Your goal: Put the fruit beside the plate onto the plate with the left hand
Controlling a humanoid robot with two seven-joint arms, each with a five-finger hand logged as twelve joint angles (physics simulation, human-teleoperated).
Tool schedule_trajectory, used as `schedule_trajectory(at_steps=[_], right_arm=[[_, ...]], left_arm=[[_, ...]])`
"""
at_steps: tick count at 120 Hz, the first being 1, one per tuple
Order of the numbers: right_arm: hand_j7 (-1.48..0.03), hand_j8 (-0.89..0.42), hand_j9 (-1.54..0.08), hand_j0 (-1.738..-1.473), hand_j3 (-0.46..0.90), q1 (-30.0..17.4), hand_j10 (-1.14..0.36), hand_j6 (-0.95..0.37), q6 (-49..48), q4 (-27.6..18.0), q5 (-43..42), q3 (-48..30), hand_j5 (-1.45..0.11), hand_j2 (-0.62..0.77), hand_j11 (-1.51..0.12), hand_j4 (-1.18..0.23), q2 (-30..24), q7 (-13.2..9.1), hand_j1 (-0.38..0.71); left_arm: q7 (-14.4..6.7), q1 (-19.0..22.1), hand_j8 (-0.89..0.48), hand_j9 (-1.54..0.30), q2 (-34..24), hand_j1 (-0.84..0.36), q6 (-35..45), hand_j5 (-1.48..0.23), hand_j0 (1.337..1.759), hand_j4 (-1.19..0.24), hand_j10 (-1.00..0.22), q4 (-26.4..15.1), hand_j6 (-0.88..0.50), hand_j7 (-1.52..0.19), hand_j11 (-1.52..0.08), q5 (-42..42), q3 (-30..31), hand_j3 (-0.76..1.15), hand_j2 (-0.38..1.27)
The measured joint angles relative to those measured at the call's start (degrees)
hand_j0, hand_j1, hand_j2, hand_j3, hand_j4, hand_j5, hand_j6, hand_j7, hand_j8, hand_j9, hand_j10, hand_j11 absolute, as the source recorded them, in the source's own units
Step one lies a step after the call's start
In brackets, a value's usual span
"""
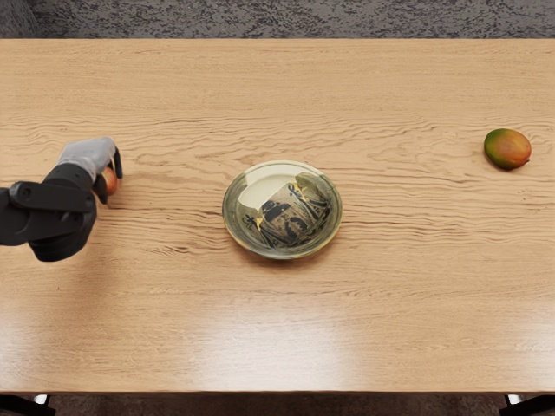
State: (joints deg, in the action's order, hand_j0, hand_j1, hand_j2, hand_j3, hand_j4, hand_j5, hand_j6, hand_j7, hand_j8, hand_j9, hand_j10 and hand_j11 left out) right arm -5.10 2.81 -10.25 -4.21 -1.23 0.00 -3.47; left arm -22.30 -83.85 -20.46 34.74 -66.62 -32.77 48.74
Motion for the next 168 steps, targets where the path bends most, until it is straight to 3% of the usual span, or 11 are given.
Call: schedule_trajectory(at_steps=[32,72,101,110,111,114,116,122,133,144,168], right_arm=[[-0.03,-0.03,-0.03,-1.658,0.0,0.0,-0.03,-0.03,0.0,0.0,0.0,0.0,-0.03,-0.01,-0.03,-0.03,0.0,0.0,-0.32],[-0.03,-0.03,-0.03,-1.658,0.0,0.0,-0.03,-0.03,0.0,0.0,0.0,0.0,-0.03,-0.01,-0.03,-0.03,0.0,0.0,-0.32],[-0.03,-0.03,-0.03,-1.658,0.0,0.0,-0.03,-0.03,0.0,0.0,0.0,0.0,-0.03,-0.01,-0.03,-0.03,0.0,0.0,-0.32],[-0.03,-0.03,-0.03,-1.658,0.0,0.0,-0.03,-0.03,0.0,0.0,0.0,0.0,-0.03,-0.01,-0.03,-0.03,0.0,0.0,-0.32],[-0.03,-0.03,-0.03,-1.658,0.0,0.0,-0.03,-0.03,0.0,0.0,0.0,0.0,-0.03,-0.01,-0.03,-0.03,0.0,0.0,-0.32],[-0.03,-0.03,-0.03,-1.658,0.0,0.0,-0.03,-0.03,0.0,0.0,0.0,0.0,-0.03,-0.01,-0.03,-0.03,0.0,0.0,-0.32],[-0.03,-0.03,-0.03,-1.658,0.0,0.0,-0.03,-0.03,0.0,0.0,0.0,0.0,-0.03,-0.01,-0.03,-0.03,0.0,0.0,-0.32],[-0.03,-0.03,-0.03,-1.658,0.0,0.0,-0.03,-0.03,0.0,0.0,0.0,0.0,-0.03,-0.01,-0.03,-0.03,0.0,0.0,-0.32],[-0.03,-0.03,-0.03,-1.658,0.0,0.0,-0.03,-0.03,0.0,0.0,0.0,0.0,-0.03,-0.01,-0.03,-0.03,0.0,0.0,-0.32],[-0.03,-0.03,-0.03,-1.658,0.0,0.0,-0.03,-0.03,0.0,0.0,0.0,0.0,-0.03,-0.01,-0.03,-0.03,0.0,0.0,-0.32],[-0.03,-0.03,-0.03,-1.658,0.0,0.0,-0.03,-0.03,0.0,0.0,0.0,0.0,-0.03,-0.01,-0.03,-0.03,0.0,0.0,-0.32]], left_arm=[[0.0,-3.9,-0.34,-1.16,-2.5,-0.33,-1.0,-1.21,1.652,-0.82,-0.59,-0.1,-0.36,-1.16,-1.15,1.4,-3.3,-0.02,0.6],[0.0,-4.2,-0.32,-1.17,-4.0,-0.33,-9.2,-1.24,1.653,-0.82,-0.6,-1.2,-0.35,-1.18,-1.17,2.1,-18.1,0.0,0.59],[0.0,-4.0,-0.31,-1.17,-5.3,-0.34,-17.2,-1.25,1.653,-0.82,-0.59,-6.0,-0.34,-1.19,-1.17,2.3,-28.9,0.0,0.57],[0.0,-4.0,-0.35,-1.17,-5.4,-0.37,-18.9,-1.25,1.654,-0.82,-0.61,-8.1,-0.34,-1.18,-1.17,2.3,-31.4,0.0,0.65],[0.0,-4.0,-0.35,-1.17,-5.5,-0.37,-18.9,-1.23,1.654,-0.83,-0.61,-8.4,-0.4,-1.18,-1.17,2.3,-31.6,0.0,0.66],[0.0,-4.0,-0.41,-1.17,-5.6,-0.38,-19.2,-1.22,1.654,-0.83,-0.63,-9.2,-0.37,-1.17,-1.17,2.4,-32.2,0.0,0.7],[0.0,-4.0,-0.35,-1.17,-5.6,-0.38,-19.4,-1.21,1.654,-0.84,-0.64,-9.8,-0.41,-1.18,-1.17,2.4,-32.6,0.0,0.73],[-0.1,-4.0,-0.4,-1.16,-5.6,-0.41,-19.7,-1.2,1.654,-0.84,-0.68,-11.6,-0.4,-1.18,-1.17,2.4,-33.6,0.0,0.8],[-0.2,-4.1,-0.37,-1.16,-5.4,-0.47,-20.1,-1.2,1.655,-0.84,-0.75,-14.5,-0.53,-1.18,-1.16,2.3,-34.8,0.0,0.82],[-0.2,-4.2,-0.54,-1.14,-5.1,-0.54,-20.3,-1.17,1.656,-0.85,-0.79,-16.4,-0.65,-1.16,-1.15,2.0,-35.7,0.0,0.6],[-0.1,-4.2,-0.36,-0.64,-5.3,-0.18,-20.4,-0.65,1.657,-0.48,-0.46,-17.6,-0.41,-0.65,-0.64,1.9,-37.0,0.0,0.26]])
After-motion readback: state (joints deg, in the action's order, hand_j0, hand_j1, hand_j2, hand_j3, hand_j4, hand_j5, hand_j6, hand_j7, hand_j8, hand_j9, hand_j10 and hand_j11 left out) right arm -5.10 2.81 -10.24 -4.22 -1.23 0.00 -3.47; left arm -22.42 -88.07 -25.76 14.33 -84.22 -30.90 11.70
